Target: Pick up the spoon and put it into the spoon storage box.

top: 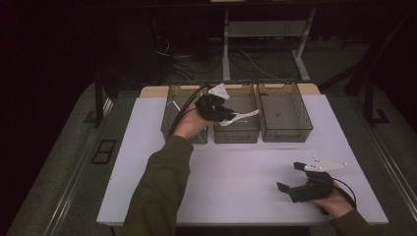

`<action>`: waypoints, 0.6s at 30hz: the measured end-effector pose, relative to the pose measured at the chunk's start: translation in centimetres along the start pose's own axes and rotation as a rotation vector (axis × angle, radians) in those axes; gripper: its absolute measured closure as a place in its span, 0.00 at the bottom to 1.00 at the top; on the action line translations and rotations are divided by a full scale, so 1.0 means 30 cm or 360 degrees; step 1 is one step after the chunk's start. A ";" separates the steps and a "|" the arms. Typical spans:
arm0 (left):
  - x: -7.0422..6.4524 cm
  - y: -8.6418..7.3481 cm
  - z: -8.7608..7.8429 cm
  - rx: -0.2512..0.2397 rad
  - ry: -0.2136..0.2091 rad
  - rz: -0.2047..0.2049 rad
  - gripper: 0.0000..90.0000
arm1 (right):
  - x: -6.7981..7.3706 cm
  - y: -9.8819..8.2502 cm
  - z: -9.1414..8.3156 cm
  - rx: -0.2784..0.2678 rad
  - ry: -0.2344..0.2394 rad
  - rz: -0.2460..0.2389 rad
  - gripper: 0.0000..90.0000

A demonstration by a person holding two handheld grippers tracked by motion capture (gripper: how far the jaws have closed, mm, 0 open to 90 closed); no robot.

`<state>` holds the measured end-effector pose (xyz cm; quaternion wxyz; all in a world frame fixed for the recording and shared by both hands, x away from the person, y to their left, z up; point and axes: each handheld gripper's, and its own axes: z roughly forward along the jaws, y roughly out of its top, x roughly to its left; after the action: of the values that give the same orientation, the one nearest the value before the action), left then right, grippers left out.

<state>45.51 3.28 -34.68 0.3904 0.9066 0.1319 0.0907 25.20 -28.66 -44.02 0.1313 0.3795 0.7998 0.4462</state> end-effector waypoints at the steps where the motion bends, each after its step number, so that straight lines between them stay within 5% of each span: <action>1: 0.003 -0.004 0.008 0.0008 0.0003 -0.0006 0.88 | 0.000 0.000 0.000 -0.0002 0.0001 0.0000 0.01; 9: 0.020 -0.025 0.050 0.0114 0.0009 0.0007 0.88 | -0.002 -0.001 -0.001 -0.0010 0.0001 -0.0003 0.01; 12: 0.019 -0.028 0.059 0.0107 0.0002 -0.0033 0.86 | -0.003 -0.001 -0.001 -0.0010 -0.0002 0.0002 0.01; 18: 0.023 -0.030 0.074 0.0139 -0.0009 -0.0010 0.85 | -0.002 0.000 -0.003 -0.0006 0.0004 0.0013 0.01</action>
<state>46.60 2.57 -36.81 0.3512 0.9226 0.1375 0.0809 25.19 -28.76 -43.97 0.1291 0.3820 0.7975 0.4488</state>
